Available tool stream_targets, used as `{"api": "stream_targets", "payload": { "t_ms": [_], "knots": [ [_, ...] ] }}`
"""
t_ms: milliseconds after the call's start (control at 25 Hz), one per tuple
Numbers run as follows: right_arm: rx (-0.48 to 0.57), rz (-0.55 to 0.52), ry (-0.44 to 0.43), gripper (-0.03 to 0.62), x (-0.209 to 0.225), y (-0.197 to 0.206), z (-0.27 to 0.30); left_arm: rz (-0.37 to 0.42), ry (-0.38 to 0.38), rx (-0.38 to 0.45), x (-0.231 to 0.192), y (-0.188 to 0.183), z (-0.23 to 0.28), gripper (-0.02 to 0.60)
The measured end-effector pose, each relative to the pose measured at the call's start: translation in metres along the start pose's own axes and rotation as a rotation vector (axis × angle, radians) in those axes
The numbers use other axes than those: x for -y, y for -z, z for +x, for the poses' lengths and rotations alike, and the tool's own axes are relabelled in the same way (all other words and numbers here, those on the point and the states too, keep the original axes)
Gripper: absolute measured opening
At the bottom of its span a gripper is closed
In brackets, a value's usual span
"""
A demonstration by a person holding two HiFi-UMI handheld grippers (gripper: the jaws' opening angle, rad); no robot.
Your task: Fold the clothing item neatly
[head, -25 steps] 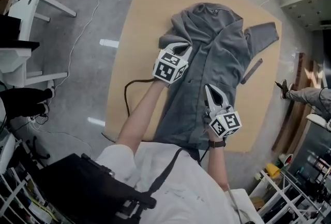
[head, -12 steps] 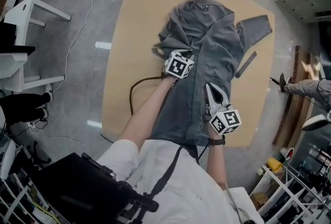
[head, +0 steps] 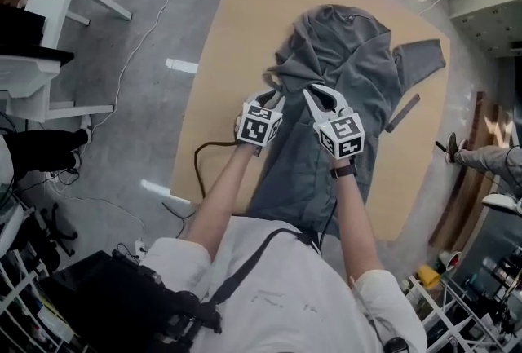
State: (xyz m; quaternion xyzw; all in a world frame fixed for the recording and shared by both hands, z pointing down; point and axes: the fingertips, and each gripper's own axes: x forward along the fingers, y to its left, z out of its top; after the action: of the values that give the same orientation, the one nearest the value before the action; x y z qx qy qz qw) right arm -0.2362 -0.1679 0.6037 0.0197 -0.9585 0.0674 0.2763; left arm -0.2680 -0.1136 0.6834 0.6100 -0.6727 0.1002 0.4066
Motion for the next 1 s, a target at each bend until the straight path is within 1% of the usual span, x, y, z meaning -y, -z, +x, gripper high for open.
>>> {"api": "stream_targets", "payload": {
  "t_ms": [120, 200, 240, 320, 400, 440, 480, 560, 600, 680, 760, 800, 840, 880, 1000],
  "knots": [
    [-0.131, -0.159, -0.052, 0.068, -0.020, 0.006, 0.056, -0.066, -0.057, 0.007, -0.032, 0.018, -0.026, 0.106],
    [-0.229, -0.210, -0.053, 0.106, -0.031, 0.021, 0.089, -0.093, -0.093, 0.013, -0.053, 0.028, -0.041, 0.106],
    [-0.256, -0.213, -0.033, 0.121, -0.033, 0.029, 0.103, -0.104, -0.107, 0.019, -0.061, 0.031, -0.048, 0.106],
    [-0.280, -0.169, 0.039, 0.163, -0.029, 0.042, 0.125, -0.121, -0.125, 0.036, -0.071, 0.034, -0.058, 0.106],
    [-0.298, -0.080, 0.129, 0.258, -0.019, 0.051, 0.141, -0.132, -0.135, 0.049, -0.078, 0.035, -0.064, 0.106],
    [-0.306, -0.035, 0.171, 0.286, -0.014, 0.055, 0.149, -0.138, -0.139, 0.055, -0.080, 0.035, -0.066, 0.106],
    [-0.314, 0.001, 0.209, 0.296, -0.008, 0.060, 0.156, -0.145, -0.142, 0.062, -0.082, 0.035, -0.069, 0.106],
    [-0.339, 0.033, 0.269, 0.282, 0.002, 0.069, 0.166, -0.160, -0.145, 0.069, -0.083, 0.036, -0.072, 0.106],
    [-0.355, 0.035, 0.290, 0.259, 0.007, 0.073, 0.168, -0.166, -0.145, 0.070, -0.082, 0.038, -0.074, 0.106],
    [-0.381, 0.041, 0.307, 0.224, 0.014, 0.077, 0.171, -0.174, -0.145, 0.069, -0.081, 0.040, -0.077, 0.106],
    [-0.371, 0.059, 0.314, 0.206, 0.018, 0.072, 0.171, -0.182, -0.148, 0.069, -0.082, 0.042, -0.079, 0.106],
    [-0.353, 0.066, 0.318, 0.097, 0.018, 0.067, 0.171, -0.185, -0.150, 0.069, -0.083, 0.043, -0.079, 0.106],
    [-0.337, 0.070, 0.315, 0.077, 0.017, 0.063, 0.169, -0.188, -0.152, 0.067, -0.084, 0.045, -0.080, 0.106],
    [-0.327, 0.070, 0.304, 0.041, 0.016, 0.062, 0.167, -0.189, -0.152, 0.064, -0.084, 0.047, -0.080, 0.106],
    [-0.299, 0.067, 0.257, 0.025, 0.012, 0.061, 0.155, -0.189, -0.148, 0.065, -0.080, 0.047, -0.078, 0.106]
  ]
}}
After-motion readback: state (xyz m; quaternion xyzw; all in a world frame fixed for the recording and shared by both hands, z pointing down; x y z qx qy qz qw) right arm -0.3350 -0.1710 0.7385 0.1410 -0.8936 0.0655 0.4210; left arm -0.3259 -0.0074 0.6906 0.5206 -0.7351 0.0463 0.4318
